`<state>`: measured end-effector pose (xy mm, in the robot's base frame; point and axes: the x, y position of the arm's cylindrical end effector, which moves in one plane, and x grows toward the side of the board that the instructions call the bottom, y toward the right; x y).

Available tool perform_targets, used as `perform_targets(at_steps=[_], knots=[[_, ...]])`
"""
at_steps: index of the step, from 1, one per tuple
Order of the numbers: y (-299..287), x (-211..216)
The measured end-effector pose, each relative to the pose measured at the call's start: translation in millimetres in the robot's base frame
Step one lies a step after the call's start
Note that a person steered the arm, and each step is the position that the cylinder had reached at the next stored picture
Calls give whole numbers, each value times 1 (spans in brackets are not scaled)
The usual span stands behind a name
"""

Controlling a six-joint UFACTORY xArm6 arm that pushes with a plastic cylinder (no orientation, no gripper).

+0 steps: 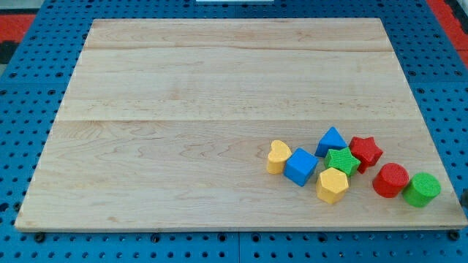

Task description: Move the red circle along with the green circle towards to the red star

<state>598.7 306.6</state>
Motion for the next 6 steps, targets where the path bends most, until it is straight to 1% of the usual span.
perform_targets(at_steps=[2,4,5,6], knots=[[-10,-13],[-10,-13],[-20,-3],[-24,-2]])
